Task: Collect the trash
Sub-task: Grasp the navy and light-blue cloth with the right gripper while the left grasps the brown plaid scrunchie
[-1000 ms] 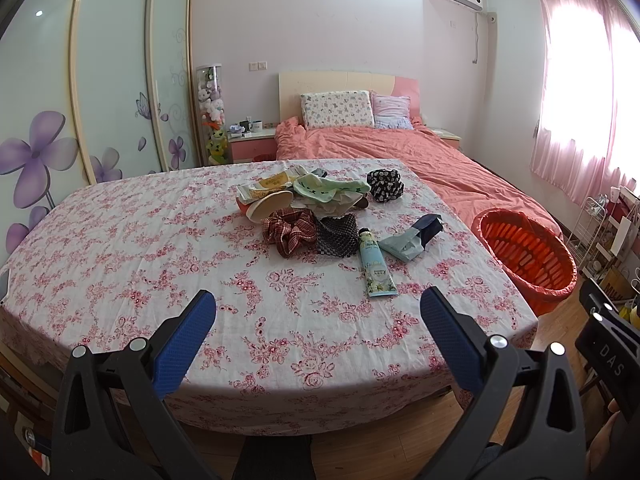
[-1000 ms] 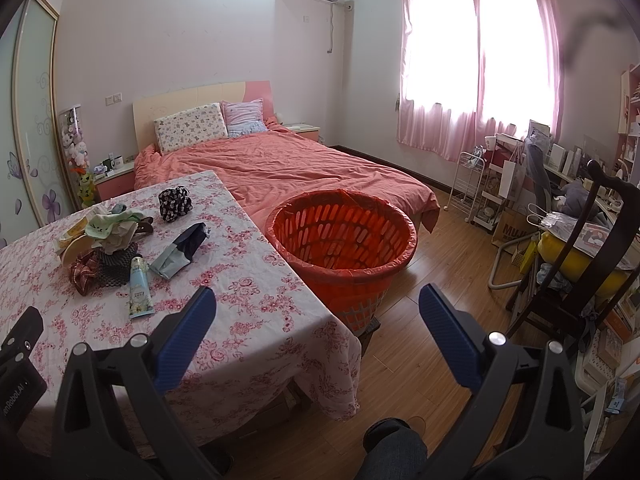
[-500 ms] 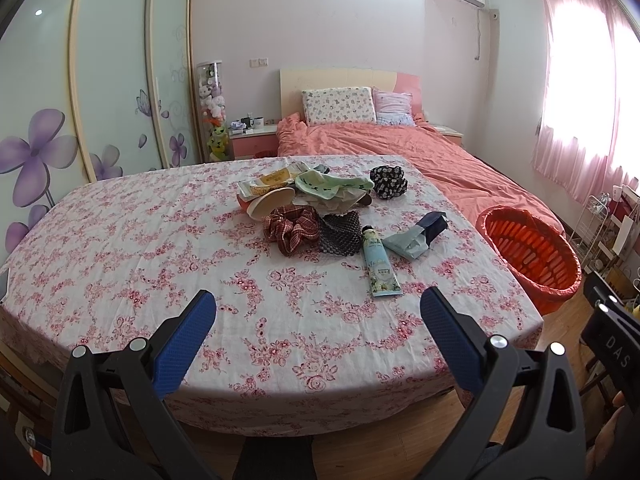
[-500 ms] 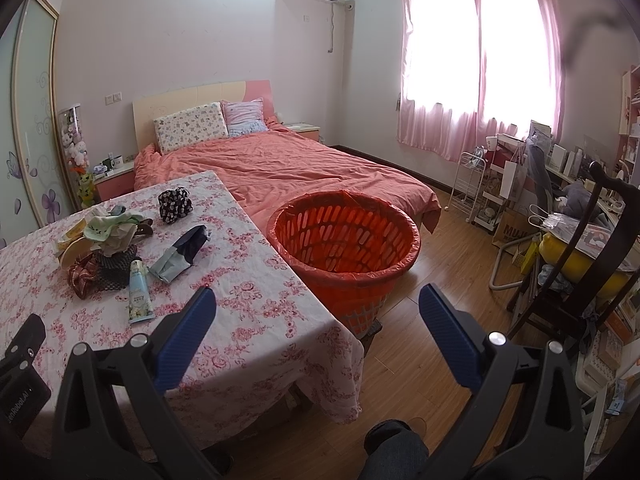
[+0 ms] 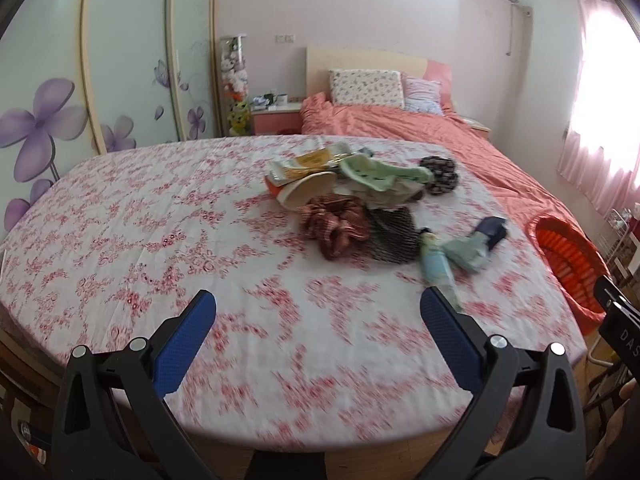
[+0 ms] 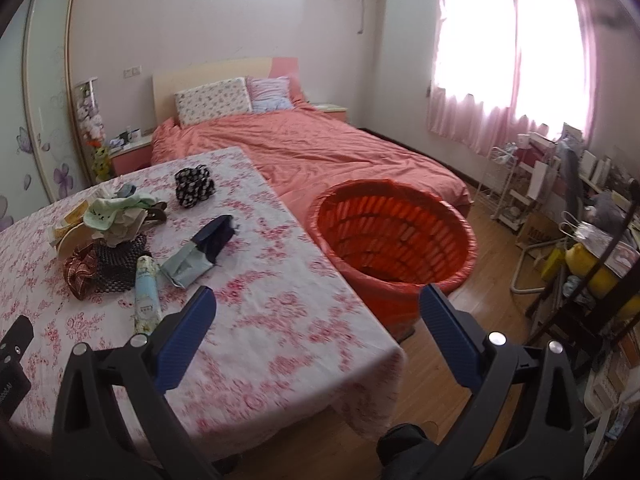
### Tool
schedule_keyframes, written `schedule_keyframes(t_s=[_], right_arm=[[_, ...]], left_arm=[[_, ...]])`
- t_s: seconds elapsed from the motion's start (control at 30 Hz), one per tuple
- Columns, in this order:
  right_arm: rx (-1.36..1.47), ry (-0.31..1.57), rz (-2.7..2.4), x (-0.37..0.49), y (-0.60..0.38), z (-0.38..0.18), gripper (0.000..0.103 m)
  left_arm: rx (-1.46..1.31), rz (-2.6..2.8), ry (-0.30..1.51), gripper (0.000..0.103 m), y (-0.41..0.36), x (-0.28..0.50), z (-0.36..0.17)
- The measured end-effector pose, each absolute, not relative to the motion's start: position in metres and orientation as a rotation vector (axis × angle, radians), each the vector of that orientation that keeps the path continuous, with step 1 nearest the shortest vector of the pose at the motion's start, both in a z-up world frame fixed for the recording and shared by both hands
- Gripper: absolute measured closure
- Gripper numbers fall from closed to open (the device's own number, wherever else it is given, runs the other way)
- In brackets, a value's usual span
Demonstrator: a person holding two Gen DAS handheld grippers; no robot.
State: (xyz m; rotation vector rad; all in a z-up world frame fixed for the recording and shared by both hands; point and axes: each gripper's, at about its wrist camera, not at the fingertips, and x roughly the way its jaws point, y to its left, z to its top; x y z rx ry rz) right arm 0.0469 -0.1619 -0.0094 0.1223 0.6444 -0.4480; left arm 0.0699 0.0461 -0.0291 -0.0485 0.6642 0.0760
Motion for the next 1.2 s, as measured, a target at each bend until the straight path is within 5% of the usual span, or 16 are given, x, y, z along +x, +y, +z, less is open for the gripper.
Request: schedule_keyframes(t_s=[0.13,0.67,1.0,1.2], right_arm=[[0.129,0.701,-0.379,0.092,-0.157,-0.021,0.004],[0.294,0.878,-0.206,0.221,-0.148,-0.078,0.041],[0.276,0.894,-0.172,0.237,-0.143,-0.086,0.06],[0.266,0.88,-0.182,0.235,-0.147,-0.086,0.066]], left_arm=[[-0.076,0.081,0.7,0.002,0.065,0.097,-0.037],[-0.102,-0.066,0.771,0.004,0.079,0.185,-0.057],[-0.137,-0.11,0.878,0.035,0.074,0.218,-0.079],[-0.206,-0.101,0.883,0.037,0.092,0.219,-0.079]])
